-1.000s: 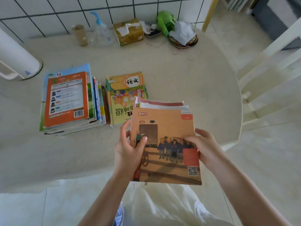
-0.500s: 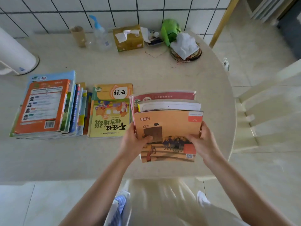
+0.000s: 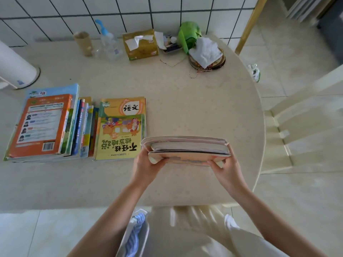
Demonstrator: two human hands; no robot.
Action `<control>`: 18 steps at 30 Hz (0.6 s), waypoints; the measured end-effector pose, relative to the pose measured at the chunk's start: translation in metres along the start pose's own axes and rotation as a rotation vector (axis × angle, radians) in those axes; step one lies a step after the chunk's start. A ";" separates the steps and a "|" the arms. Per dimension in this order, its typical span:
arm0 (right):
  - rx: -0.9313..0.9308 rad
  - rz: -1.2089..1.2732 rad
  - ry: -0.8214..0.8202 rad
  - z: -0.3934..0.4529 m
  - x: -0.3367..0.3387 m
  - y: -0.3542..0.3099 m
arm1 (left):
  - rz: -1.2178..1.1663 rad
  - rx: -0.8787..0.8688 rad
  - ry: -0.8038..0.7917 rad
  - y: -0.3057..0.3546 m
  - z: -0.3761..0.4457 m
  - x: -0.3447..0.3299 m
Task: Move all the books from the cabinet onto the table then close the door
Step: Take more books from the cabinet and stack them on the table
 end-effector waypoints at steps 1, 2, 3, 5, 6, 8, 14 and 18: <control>0.015 -0.001 -0.015 0.001 0.001 0.002 | 0.018 0.001 -0.004 -0.001 0.001 -0.001; 0.036 0.000 -0.037 0.002 0.002 0.003 | 0.035 -0.001 -0.007 -0.003 0.001 -0.002; 0.066 0.003 -0.063 0.003 0.002 0.002 | 0.050 -0.003 -0.009 -0.004 0.000 -0.004; 0.104 0.001 -0.112 0.004 0.000 0.005 | 0.063 -0.009 -0.010 -0.005 0.000 -0.005; 0.106 -0.002 -0.128 0.004 -0.001 0.008 | 0.054 -0.001 -0.009 -0.006 0.000 -0.007; 0.086 -0.035 -0.123 0.005 -0.002 0.016 | 0.038 0.026 -0.008 -0.010 -0.002 -0.008; 0.038 -0.118 -0.134 0.011 -0.004 0.032 | 0.047 0.076 -0.027 -0.013 0.001 -0.005; 0.014 -0.161 -0.151 0.016 -0.003 0.042 | 0.036 0.102 -0.066 -0.027 0.008 -0.004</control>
Point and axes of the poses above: each hand's wrist, its own z-axis towards the middle knuckle, its own x-axis out of the back of the hand, y = z × x, the point moved 8 cm from there along z, towards the middle knuckle, and after that the axes turned 5 degrees about x, right-handed, at the moved point
